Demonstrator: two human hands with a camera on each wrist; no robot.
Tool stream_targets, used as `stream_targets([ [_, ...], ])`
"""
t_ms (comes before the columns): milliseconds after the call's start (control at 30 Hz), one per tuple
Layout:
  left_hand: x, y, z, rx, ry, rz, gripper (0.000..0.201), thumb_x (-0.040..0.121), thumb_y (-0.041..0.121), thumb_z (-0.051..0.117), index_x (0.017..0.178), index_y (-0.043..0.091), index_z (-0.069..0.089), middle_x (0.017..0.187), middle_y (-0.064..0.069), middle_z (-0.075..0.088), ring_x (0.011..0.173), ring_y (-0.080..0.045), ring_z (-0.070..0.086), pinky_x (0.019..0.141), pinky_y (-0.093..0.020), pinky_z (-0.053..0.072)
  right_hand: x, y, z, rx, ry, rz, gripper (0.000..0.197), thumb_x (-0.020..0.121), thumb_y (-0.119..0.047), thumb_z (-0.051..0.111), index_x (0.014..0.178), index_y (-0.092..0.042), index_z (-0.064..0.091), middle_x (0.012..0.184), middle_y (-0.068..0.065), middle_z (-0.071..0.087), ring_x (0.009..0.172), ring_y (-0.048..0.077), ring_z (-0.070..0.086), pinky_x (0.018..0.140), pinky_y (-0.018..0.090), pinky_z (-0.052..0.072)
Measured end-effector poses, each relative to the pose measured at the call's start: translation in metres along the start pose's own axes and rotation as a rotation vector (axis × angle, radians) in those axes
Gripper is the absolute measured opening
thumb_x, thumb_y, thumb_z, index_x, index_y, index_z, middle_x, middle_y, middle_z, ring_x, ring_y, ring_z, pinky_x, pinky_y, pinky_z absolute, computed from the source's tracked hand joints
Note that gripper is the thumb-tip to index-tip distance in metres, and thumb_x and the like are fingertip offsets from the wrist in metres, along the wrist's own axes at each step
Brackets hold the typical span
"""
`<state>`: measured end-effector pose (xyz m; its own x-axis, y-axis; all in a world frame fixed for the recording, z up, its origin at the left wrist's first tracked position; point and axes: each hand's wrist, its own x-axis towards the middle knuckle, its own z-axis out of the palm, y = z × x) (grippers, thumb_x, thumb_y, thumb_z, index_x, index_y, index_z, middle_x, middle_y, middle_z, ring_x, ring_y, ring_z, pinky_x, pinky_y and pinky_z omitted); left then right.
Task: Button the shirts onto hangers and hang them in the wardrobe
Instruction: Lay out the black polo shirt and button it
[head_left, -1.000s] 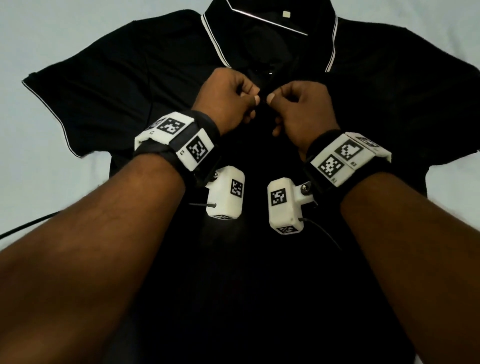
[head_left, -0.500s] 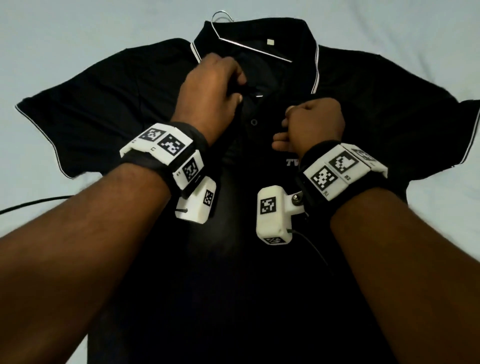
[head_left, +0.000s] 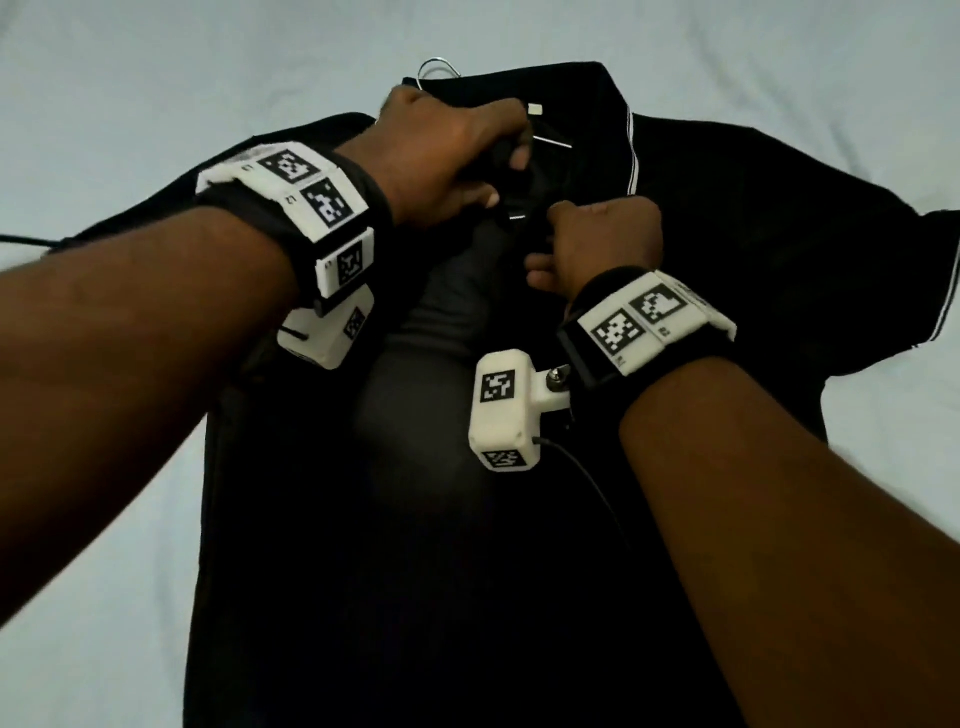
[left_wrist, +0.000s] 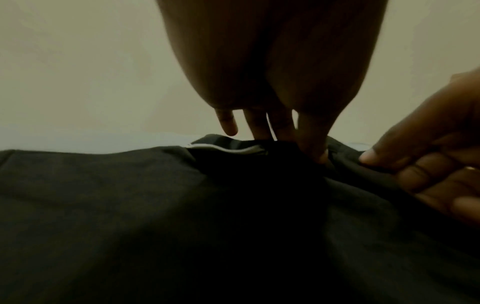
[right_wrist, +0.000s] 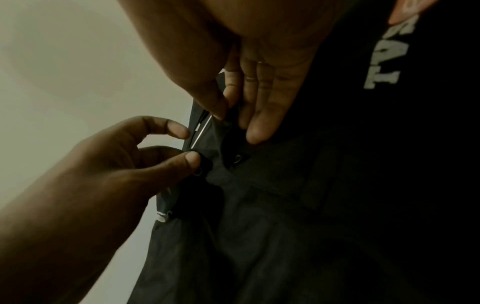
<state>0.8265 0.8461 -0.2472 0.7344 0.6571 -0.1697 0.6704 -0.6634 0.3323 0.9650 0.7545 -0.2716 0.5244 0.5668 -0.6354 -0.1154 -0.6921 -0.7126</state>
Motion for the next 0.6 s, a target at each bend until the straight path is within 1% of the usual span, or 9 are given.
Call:
stream_targets([
  [67,0.001,-0.002,-0.008,-0.032,-0.053,0.084,0.020,0.091,0.025,0.067,0.108,0.030,0.060,0.090,0.013,0.065,0.080,-0.017,0.056,0.103,-0.049,0.037,-0.001,0.002,-0.005,0.182,-0.045,0.044,0.026,0.089,-0.005,0.062,0.064,-0.008,0.056,0.056,0.009,0.061,0.041,0.018,0.060,0.044,0.027,0.049],
  [133,0.001,-0.002,-0.019,-0.055,-0.116,0.172,0.011,0.088,0.028,0.068,0.099,0.030,0.072,0.086,0.014,0.068,0.078,-0.016,0.059,0.092,-0.044,0.046,-0.003,0.003,-0.008,0.302,-0.107,0.112,0.023,0.093,-0.003,0.063,0.071,-0.007,0.057,0.051,0.003,0.058,0.038,0.010,0.055,0.040,0.021,0.046],
  [167,0.003,-0.003,-0.023,-0.057,-0.151,0.197,0.012,0.088,0.028,0.071,0.098,0.029,0.076,0.089,0.010,0.072,0.078,-0.018,0.062,0.086,-0.039,0.047,-0.006,0.003,-0.010,0.361,-0.114,0.155,0.018,0.092,-0.006,0.067,0.076,-0.006,0.060,0.054,0.003,0.060,0.039,0.009,0.055,0.040,0.019,0.046],
  [233,0.005,-0.004,-0.029,-0.041,-0.227,0.184,0.020,0.085,0.019,0.079,0.105,0.025,0.079,0.094,0.004,0.074,0.078,-0.016,0.062,0.077,-0.027,0.039,-0.008,0.001,-0.012,0.433,-0.121,0.225,0.008,0.090,-0.012,0.072,0.091,-0.007,0.066,0.066,0.004,0.062,0.049,0.010,0.057,0.044,0.019,0.048],
  [267,0.007,-0.005,-0.031,-0.022,-0.258,0.161,0.027,0.083,0.014,0.080,0.108,0.024,0.078,0.092,0.004,0.072,0.078,-0.014,0.059,0.076,-0.024,0.037,-0.009,0.000,-0.012,0.451,-0.138,0.247,0.012,0.090,-0.015,0.072,0.099,-0.009,0.069,0.071,0.003,0.062,0.054,0.011,0.056,0.045,0.020,0.049],
  [333,0.009,-0.007,-0.033,-0.017,-0.274,0.122,0.033,0.082,0.009,0.079,0.111,0.026,0.077,0.091,0.005,0.070,0.079,-0.016,0.059,0.078,-0.025,0.038,-0.011,-0.001,-0.014,0.503,-0.155,0.286,0.022,0.091,-0.019,0.071,0.111,-0.009,0.070,0.073,0.002,0.061,0.057,0.012,0.055,0.047,0.020,0.049],
  [400,0.009,-0.006,-0.035,-0.071,-0.263,0.080,0.032,0.082,0.009,0.079,0.109,0.027,0.076,0.094,0.004,0.072,0.083,-0.017,0.064,0.081,-0.028,0.043,-0.014,-0.004,-0.016,0.553,-0.155,0.284,0.020,0.091,-0.017,0.070,0.109,-0.008,0.070,0.073,0.003,0.061,0.057,0.013,0.056,0.049,0.021,0.050],
  [500,0.010,-0.007,-0.036,-0.140,-0.233,0.028,0.028,0.083,0.013,0.080,0.107,0.027,0.075,0.092,0.006,0.071,0.088,-0.017,0.067,0.089,-0.034,0.049,-0.017,-0.007,-0.013,0.506,-0.155,0.181,0.007,0.090,-0.013,0.067,0.097,-0.009,0.067,0.075,0.006,0.061,0.055,0.014,0.055,0.050,0.023,0.050],
  [600,0.013,-0.009,-0.033,-0.142,-0.216,0.007,0.024,0.086,0.014,0.076,0.107,0.026,0.071,0.090,0.009,0.067,0.086,-0.016,0.065,0.086,-0.032,0.046,-0.018,-0.007,-0.005,0.384,-0.190,0.079,0.007,0.090,-0.013,0.068,0.096,-0.009,0.066,0.075,0.005,0.061,0.053,0.012,0.055,0.048,0.023,0.048],
])
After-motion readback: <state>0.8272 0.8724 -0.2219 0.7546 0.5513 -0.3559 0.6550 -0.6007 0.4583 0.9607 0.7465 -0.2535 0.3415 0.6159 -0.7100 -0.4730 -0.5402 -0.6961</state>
